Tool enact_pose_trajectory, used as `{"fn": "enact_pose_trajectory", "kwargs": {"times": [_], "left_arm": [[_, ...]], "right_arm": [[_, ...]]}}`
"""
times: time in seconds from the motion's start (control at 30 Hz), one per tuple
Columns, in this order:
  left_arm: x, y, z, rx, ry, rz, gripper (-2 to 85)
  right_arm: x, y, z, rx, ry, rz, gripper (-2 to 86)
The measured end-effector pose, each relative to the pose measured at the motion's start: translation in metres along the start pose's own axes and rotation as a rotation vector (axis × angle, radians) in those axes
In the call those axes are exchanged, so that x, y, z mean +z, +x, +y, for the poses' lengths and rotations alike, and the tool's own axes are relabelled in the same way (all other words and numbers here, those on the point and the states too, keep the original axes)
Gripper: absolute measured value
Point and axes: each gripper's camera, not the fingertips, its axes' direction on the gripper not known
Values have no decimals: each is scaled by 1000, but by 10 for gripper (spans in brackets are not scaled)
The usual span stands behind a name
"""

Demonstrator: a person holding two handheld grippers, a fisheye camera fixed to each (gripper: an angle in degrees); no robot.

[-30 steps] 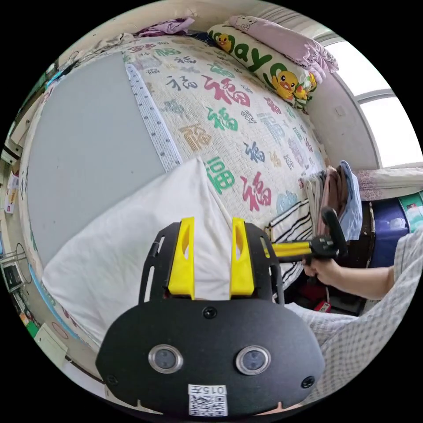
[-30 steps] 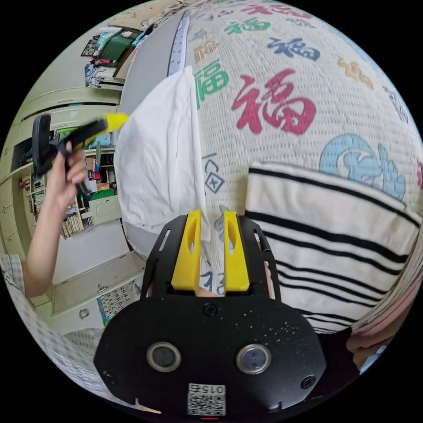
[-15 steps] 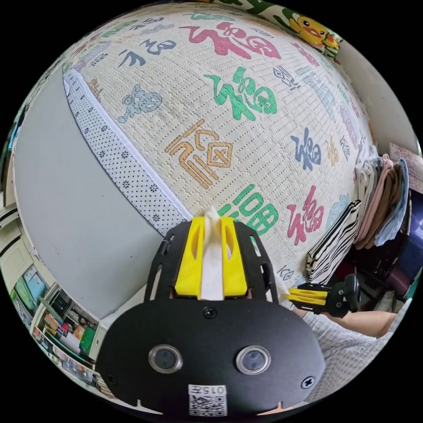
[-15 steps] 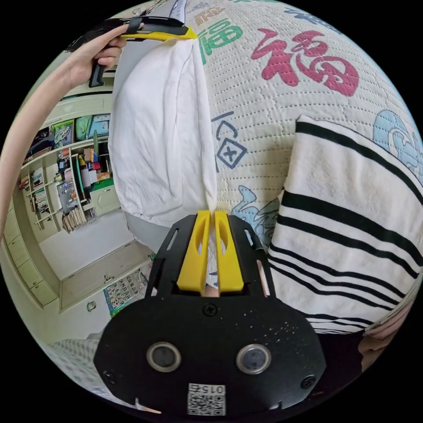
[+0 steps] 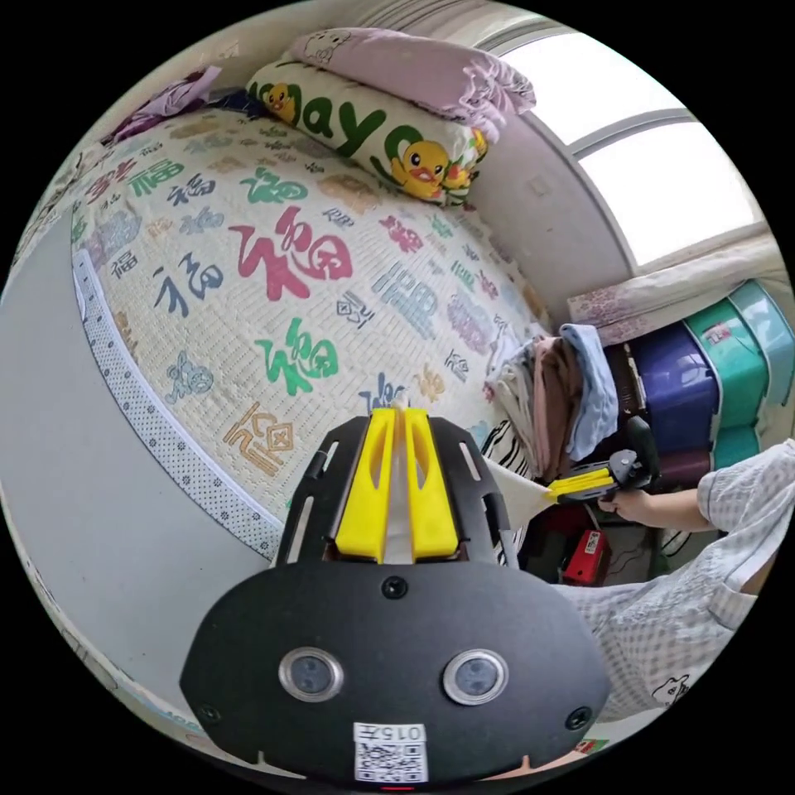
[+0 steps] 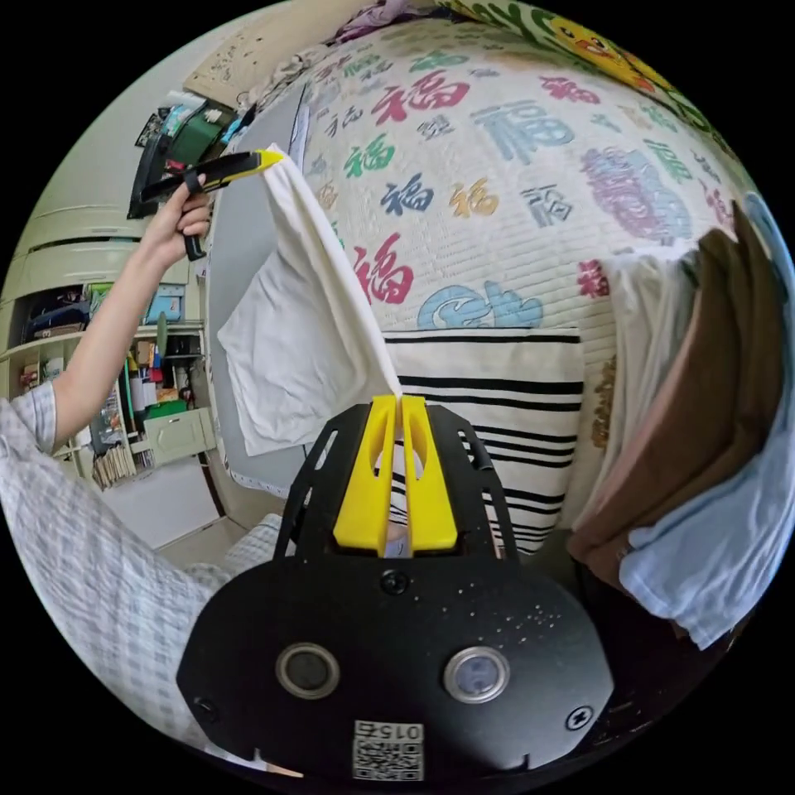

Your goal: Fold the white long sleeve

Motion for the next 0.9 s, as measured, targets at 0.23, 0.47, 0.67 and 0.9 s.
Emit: {"fn": "enact_pose_trajectory", "kwargs": {"times": [0.23,0.47,0.67,0.9], "left_arm": [[-65,-57,126,-106,120,13,4],[-87,-166,293,-399,108,-89,7],[-75,-240,387,-652,239,-33,18],[-58,-275,428,-706,382,198,104]], "right_arm": [[28,-117,60,-240,-54,-112,2],[157,-233,93,-378,-175,-226,3],[247,-282,99,-397,-282,-111,2],[280,-299,103,-379,-293,-30,2]]}}
